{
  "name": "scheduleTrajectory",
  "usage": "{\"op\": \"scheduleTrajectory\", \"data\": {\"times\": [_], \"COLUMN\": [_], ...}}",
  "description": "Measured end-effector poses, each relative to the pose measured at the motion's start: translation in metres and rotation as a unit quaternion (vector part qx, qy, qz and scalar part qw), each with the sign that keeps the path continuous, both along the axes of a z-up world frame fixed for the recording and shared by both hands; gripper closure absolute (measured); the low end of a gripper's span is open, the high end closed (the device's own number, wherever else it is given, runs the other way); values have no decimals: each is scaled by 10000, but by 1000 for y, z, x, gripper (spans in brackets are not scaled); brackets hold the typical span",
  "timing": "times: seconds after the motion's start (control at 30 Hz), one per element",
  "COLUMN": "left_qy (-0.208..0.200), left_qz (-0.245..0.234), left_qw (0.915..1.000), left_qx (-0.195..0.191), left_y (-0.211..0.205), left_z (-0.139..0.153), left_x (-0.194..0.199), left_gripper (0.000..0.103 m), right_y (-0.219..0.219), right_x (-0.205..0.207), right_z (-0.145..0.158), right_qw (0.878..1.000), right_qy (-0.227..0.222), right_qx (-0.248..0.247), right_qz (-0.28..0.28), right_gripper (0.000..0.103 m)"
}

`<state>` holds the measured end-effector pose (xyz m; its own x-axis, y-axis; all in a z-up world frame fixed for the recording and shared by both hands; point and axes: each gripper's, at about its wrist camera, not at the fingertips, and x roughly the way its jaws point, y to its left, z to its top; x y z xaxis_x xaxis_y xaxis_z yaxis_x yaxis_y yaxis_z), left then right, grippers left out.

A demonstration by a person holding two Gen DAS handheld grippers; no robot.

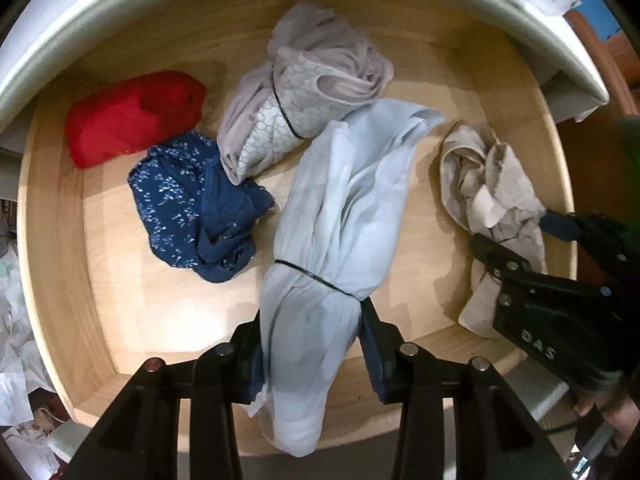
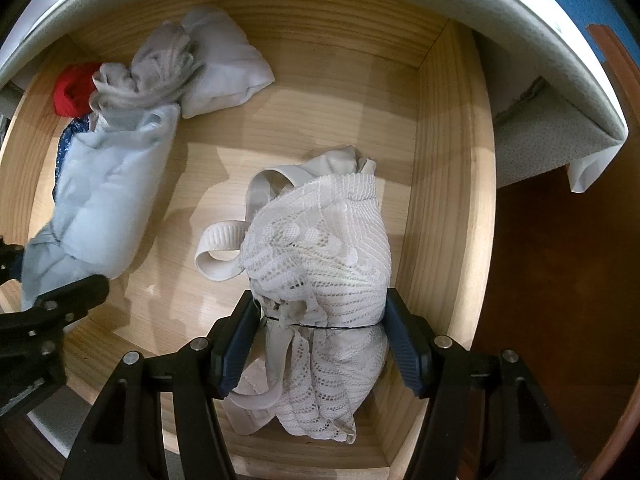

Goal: Take underwear out of drawer
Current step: 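Lift the light blue cloth with the left gripper and carry it over the white box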

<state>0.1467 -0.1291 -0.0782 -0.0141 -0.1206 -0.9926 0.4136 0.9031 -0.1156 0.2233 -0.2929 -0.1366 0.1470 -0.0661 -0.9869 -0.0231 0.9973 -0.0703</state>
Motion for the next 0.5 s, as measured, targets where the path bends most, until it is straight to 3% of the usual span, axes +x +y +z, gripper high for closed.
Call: {"op": "scheduleTrajectory", "data": {"times": [0.17,0.5], "left_qy": [-101,-248], "left_qz": [-5,58], "left_qw": [9998,9991], "left_qx": [-148,-340], "left_y": [11,32], "left_z": [25,43], "left_x": [-9,-12], "left_gripper": [63,63], "right_y": [0,2], "right_x": [0,-1], "right_z": [-2,-5], "right_qw": [10000,10000], "right_qy": [1,-1], "right_qx": [-11,-19], "right_qz": [-4,-16], "right_gripper": [44,44]}}
